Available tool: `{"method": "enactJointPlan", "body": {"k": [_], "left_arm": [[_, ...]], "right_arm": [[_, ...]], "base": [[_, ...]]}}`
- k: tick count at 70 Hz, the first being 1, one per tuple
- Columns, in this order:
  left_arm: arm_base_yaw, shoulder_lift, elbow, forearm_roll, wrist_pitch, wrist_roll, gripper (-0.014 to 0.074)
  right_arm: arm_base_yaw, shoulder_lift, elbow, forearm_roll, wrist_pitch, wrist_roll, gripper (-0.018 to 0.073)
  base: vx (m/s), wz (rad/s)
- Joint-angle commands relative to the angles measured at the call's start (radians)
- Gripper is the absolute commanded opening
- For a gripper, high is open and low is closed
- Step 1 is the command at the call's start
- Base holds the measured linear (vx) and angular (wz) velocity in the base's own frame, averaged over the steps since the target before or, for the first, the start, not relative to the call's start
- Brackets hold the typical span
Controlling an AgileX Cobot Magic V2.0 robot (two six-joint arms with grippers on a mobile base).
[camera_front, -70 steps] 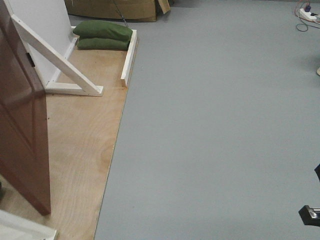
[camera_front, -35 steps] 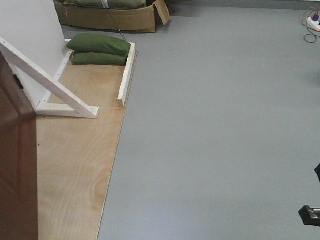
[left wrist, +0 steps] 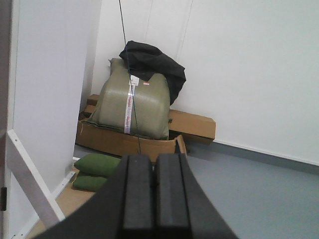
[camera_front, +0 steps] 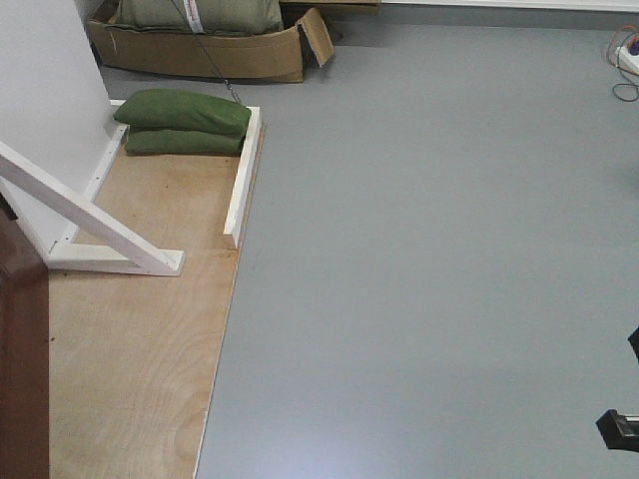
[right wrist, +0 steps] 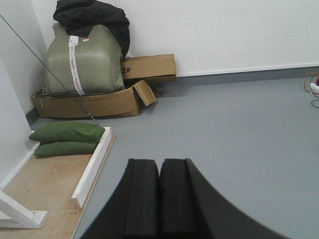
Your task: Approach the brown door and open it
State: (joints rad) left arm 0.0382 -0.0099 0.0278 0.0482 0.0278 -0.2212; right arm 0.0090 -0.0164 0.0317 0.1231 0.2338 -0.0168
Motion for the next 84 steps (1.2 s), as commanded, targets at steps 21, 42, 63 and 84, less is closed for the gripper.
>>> {"method": "enactJointPlan", "body": {"k": [21, 42, 63, 84], "left_arm": [[-0.003, -0.027, 0.026, 0.004, -0.075, -0.010, 0.0017], [-0.003, -0.027, 0.026, 0.004, -0.075, -0.010, 0.0017], [-0.003, -0.027, 0.026, 0.004, -0.075, -0.010, 0.0017], [-0.003, -0.018, 0.017, 0.005, -0.157, -0.009, 0.0017]], "right_arm": [[0.002, -0.009, 0.002, -0.005, -0.079, -0.009, 0.0000], [0.002, -0.009, 0.002, -0.005, -0.079, -0.009, 0.0000], [0.002, -0.009, 0.002, -0.005, -0.079, -0.009, 0.0000], [0.002, -0.009, 0.002, -0.005, -0.079, -0.009, 0.0000]], "base": [[0.11, -0.01], [0.02, 0.00], [0.00, 0.00], [0.00, 0.00]]}}
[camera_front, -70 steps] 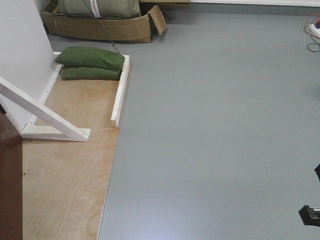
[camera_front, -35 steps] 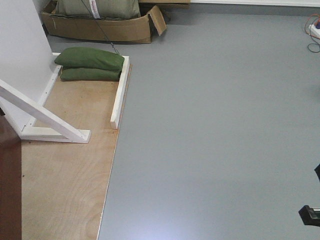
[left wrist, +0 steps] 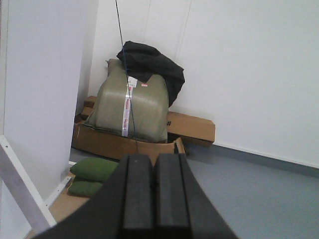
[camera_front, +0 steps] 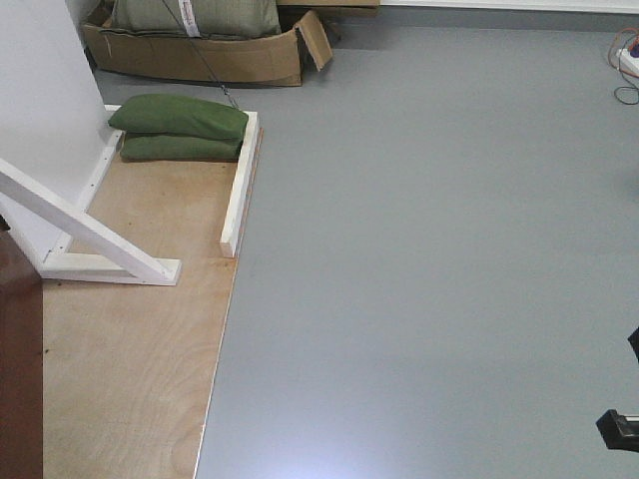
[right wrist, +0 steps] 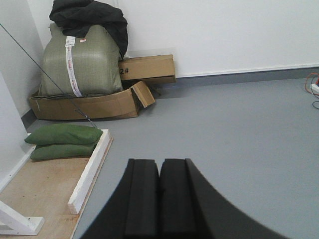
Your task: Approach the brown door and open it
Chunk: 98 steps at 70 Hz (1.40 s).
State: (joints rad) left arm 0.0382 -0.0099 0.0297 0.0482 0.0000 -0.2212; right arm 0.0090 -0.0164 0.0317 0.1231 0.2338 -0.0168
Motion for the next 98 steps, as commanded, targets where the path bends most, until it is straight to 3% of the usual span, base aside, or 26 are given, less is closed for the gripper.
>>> {"method": "enactJointPlan", "body": {"k": [1, 9, 17, 34, 40, 46, 57, 66, 79, 90, 91, 98], "left_arm": [[-0.003, -0.015, 0.012, 0.005, -0.147, -0.009, 0.0017], [0.003, 0.058, -0.066, 0.006, -0.343, 0.012, 0.0017], [0.029, 0.152, -0.221, 0.007, -0.485, 0.123, 0.0017], [0.126, 0.299, -0.643, 0.001, -0.581, 0.625, 0.0017], [0.158, 0.337, -0.753, -0.048, -0.582, 0.831, 0.0017], [0.191, 0.381, -0.851, -0.188, -0.582, 1.009, 0.0017], [0.249, 0.445, -0.975, -0.542, -0.628, 1.283, 0.0017], [0.300, 0.498, -1.032, -0.819, -0.821, 1.442, 0.0017], [0.371, 0.566, -1.081, -1.096, -1.197, 1.468, 0.0017], [0.421, 0.624, -1.129, -1.269, -1.349, 1.469, 0.0017], [0.526, 0.705, -1.197, -1.393, -1.371, 1.549, 0.0017], [0.576, 0.739, -1.233, -1.420, -1.371, 1.648, 0.0017]], "right_arm": [[0.002, -0.009, 0.002, -0.005, -0.079, -0.009, 0.0000], [0.002, -0.009, 0.002, -0.005, -0.079, -0.009, 0.0000], [0.002, -0.009, 0.002, -0.005, -0.079, -0.009, 0.0000], [0.002, -0.009, 0.002, -0.005, -0.079, -0.009, 0.0000], [0.002, -0.009, 0.002, -0.005, -0.079, -0.009, 0.0000], [0.002, -0.009, 0.002, -0.005, -0.079, -0.009, 0.0000], [0.002, -0.009, 0.002, -0.005, -0.079, -0.009, 0.0000], [0.002, -0.009, 0.002, -0.005, -0.079, -0.009, 0.0000], [0.002, -0.009, 0.002, -0.005, -0.079, -0.009, 0.0000], [0.002, -0.009, 0.002, -0.005, -0.079, -0.009, 0.0000], [0.002, -0.009, 0.002, -0.005, -0.079, -0.009, 0.0000], [0.002, -0.009, 0.002, -0.005, -0.079, -0.009, 0.0000]], "base": [[0.00, 0.00], [0.00, 0.00], [0.00, 0.00], [0.00, 0.00], [0.00, 0.00], [0.00, 0.00], [0.00, 0.00], [0.00, 0.00], [0.00, 0.00], [0.00, 0.00], [0.00, 0.00], [0.00, 0.00]]}}
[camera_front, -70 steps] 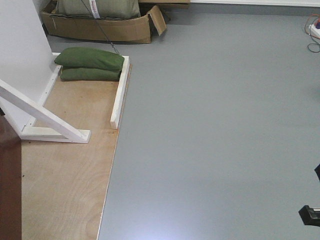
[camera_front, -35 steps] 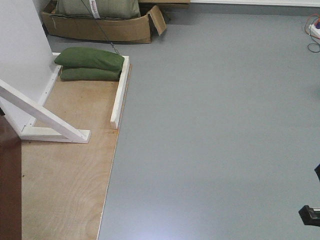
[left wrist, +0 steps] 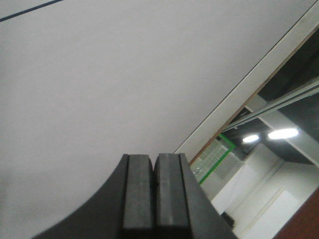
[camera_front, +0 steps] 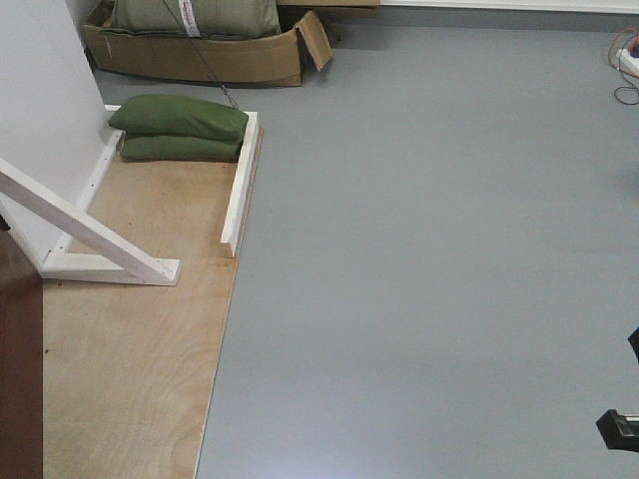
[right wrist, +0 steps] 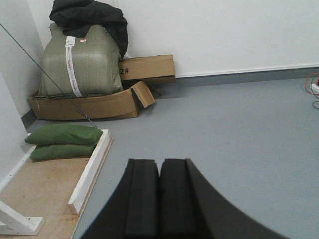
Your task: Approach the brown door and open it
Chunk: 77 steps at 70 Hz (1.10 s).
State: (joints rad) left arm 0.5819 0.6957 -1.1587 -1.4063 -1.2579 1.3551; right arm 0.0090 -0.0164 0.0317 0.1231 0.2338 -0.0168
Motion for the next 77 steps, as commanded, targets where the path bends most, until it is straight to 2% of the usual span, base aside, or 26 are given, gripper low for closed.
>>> {"method": "enactJointPlan", "body": {"k": [1, 19, 26, 39, 54, 70, 77], "left_arm": [[0.039, 0.039, -0.050, 0.033, -0.113, 0.087, 0.0017], [0.164, 0.119, -0.163, -0.048, -0.113, 0.367, 0.0017], [0.210, 0.144, -0.209, -0.086, -0.113, 0.444, 0.0017], [0.284, 0.191, -0.277, -0.140, -0.113, 0.455, 0.0017], [0.363, 0.250, -0.300, -0.165, -0.113, 0.455, 0.0017], [0.496, 0.307, -0.300, -0.292, -0.113, 0.453, 0.0017], [0.540, 0.318, -0.300, -0.320, -0.112, 0.453, 0.0017]], "right_arm": [[0.002, -0.009, 0.002, -0.005, -0.079, -0.009, 0.0000], [0.002, -0.009, 0.002, -0.005, -0.079, -0.009, 0.0000], [0.002, -0.009, 0.002, -0.005, -0.079, -0.009, 0.0000], [0.002, -0.009, 0.002, -0.005, -0.079, -0.009, 0.0000], [0.002, -0.009, 0.002, -0.005, -0.079, -0.009, 0.0000], [0.002, -0.009, 0.002, -0.005, -0.079, -0.009, 0.0000], [0.002, -0.009, 0.002, -0.005, -0.079, -0.009, 0.0000]], "base": [[0.00, 0.00], [0.00, 0.00], [0.00, 0.00], [0.00, 0.00], [0.00, 0.00], [0.00, 0.00], [0.00, 0.00]]}}
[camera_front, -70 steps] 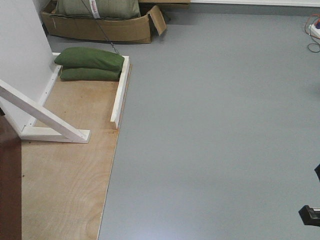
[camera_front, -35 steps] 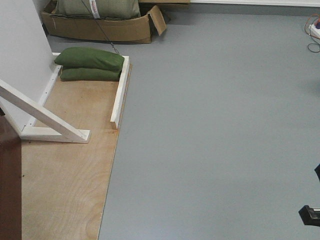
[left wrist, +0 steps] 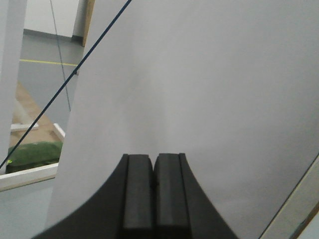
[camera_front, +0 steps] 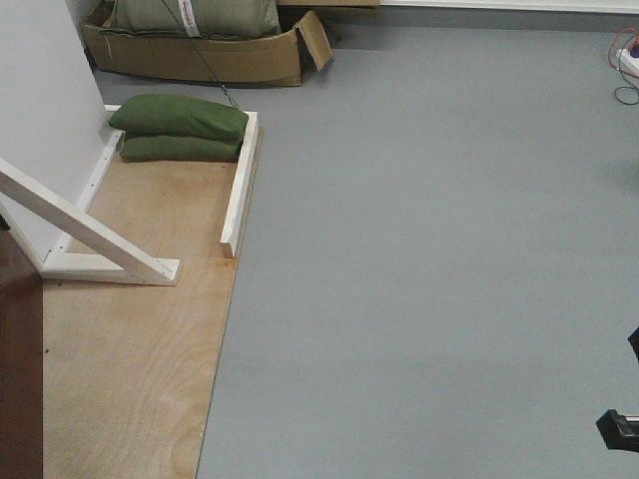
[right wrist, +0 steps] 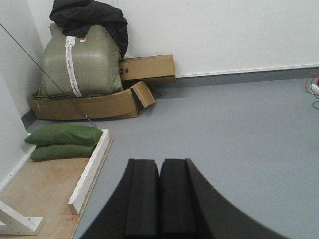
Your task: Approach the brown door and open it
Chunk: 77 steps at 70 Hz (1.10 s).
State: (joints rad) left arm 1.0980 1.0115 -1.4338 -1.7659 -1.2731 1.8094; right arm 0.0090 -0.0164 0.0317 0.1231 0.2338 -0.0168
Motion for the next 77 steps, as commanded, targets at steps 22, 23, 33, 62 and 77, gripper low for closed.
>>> {"method": "enactJointPlan", "body": {"k": [22, 23, 33, 62, 77], "left_arm": [[0.039, 0.054, -0.024, -0.067, -0.050, -0.051, 0.0017], [0.037, 0.055, -0.024, -0.067, -0.049, -0.053, 0.0017], [0.033, 0.055, -0.024, -0.067, -0.015, -0.054, 0.0017], [0.032, 0.025, -0.024, -0.067, 0.366, -0.240, 0.0017], [0.032, 0.018, -0.024, -0.067, 0.638, -0.255, 0.0017]], "right_arm": [[0.002, -0.009, 0.002, -0.005, -0.079, -0.009, 0.0000], [0.002, -0.009, 0.002, -0.005, -0.079, -0.009, 0.0000], [0.002, -0.009, 0.002, -0.005, -0.079, -0.009, 0.0000], [0.002, -0.009, 0.002, -0.005, -0.079, -0.009, 0.0000], [0.002, -0.009, 0.002, -0.005, -0.079, -0.009, 0.0000]], "base": [[0.00, 0.00], [0.00, 0.00], [0.00, 0.00], [0.00, 0.00], [0.00, 0.00]]}}
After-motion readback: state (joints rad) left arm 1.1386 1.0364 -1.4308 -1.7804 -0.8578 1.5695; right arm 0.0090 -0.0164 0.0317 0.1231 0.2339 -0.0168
